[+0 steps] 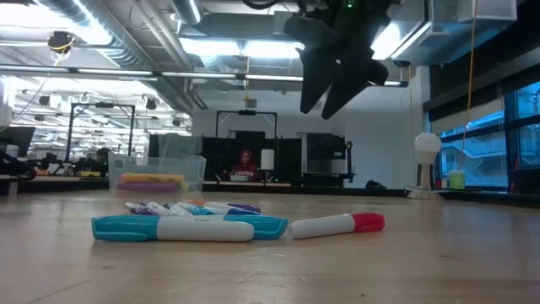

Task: Pick & Place Markers
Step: Put the blue pen into the orange bin

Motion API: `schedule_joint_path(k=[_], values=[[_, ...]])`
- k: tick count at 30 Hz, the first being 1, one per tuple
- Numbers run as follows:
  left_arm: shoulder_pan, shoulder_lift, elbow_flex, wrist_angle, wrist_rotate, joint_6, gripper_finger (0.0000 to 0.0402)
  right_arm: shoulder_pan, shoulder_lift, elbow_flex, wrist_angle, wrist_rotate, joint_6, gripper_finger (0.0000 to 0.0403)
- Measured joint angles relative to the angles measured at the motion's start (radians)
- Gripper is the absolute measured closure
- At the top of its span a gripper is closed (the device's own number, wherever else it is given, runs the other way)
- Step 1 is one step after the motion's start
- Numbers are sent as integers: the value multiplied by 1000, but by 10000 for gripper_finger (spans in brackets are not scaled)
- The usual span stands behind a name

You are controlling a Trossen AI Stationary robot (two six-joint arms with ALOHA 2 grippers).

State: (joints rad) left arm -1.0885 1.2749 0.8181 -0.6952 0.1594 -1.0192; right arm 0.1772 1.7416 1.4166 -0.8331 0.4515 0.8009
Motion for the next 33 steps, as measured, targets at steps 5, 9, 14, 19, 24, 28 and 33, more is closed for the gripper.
schedule_joint_path(k=[5, 9, 14, 19, 24, 28, 33], values=[[1, 60, 0, 31, -12, -14, 312, 0, 0, 0, 14, -3, -3, 156], [5, 55, 0, 43, -19, -11, 273, 0, 0, 0, 14, -10, -1, 156], [41, 9, 0, 24, -67, 8, 236, 0, 0, 0, 14, -18, 7, 156], [131, -70, 0, -49, -302, 49, 236, 3, 0, 0, 14, -26, 24, 156], [285, -115, 1, -24, -513, 326, 250, 8, 0, 0, 17, -26, 56, 156], [463, -72, 1, -9, -470, 587, 262, 18, 0, 0, 27, -26, 81, 156], [623, 45, 1, 119, -323, 881, 274, 39, 0, 0, 29, -19, 102, 156]])
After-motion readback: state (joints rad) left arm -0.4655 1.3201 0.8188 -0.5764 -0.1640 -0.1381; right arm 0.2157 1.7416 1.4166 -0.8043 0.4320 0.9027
